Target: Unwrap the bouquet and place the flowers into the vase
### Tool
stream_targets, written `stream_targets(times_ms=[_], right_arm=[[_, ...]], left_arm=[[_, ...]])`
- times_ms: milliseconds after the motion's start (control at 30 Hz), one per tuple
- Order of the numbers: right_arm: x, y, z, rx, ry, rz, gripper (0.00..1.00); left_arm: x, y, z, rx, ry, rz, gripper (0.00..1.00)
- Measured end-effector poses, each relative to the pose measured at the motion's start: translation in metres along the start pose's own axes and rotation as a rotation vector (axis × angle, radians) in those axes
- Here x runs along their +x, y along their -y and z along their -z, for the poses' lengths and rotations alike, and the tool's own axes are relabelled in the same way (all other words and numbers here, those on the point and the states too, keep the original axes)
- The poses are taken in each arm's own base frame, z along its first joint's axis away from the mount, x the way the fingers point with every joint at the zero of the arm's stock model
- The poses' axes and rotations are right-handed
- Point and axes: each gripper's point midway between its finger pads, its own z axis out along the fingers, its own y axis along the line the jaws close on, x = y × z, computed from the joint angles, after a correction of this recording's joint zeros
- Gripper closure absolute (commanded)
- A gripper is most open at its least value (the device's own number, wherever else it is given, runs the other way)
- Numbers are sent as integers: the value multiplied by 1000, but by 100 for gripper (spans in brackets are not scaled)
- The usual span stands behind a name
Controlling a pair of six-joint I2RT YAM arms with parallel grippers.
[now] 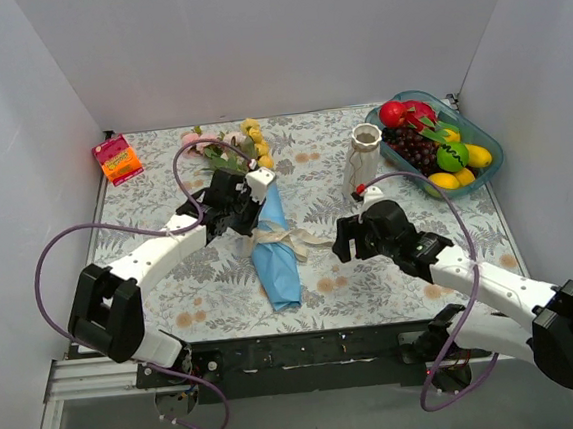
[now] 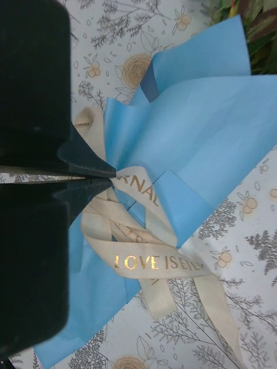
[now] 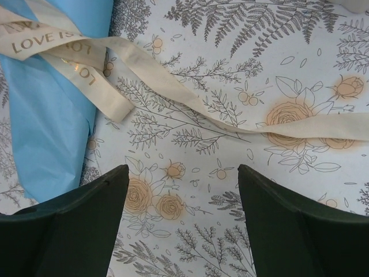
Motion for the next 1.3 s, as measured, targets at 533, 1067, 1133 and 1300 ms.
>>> stream_targets(times_ms=[533,1067,1133,1300], right_arm=[[9,9,-61,44,-154,241,2],[23,3,-103,21,-244,334,39],[23,4,-104,22,-242,337,84],[22,3,-107,27,-248,329,99]], left_arm=[[-66,-3,73,-48,194,-7,100],[-41,-7,75,-77,131,2,100],[-41,-8,75,-80,129,4,100],[-38,-11,76,-90,130,4,100]])
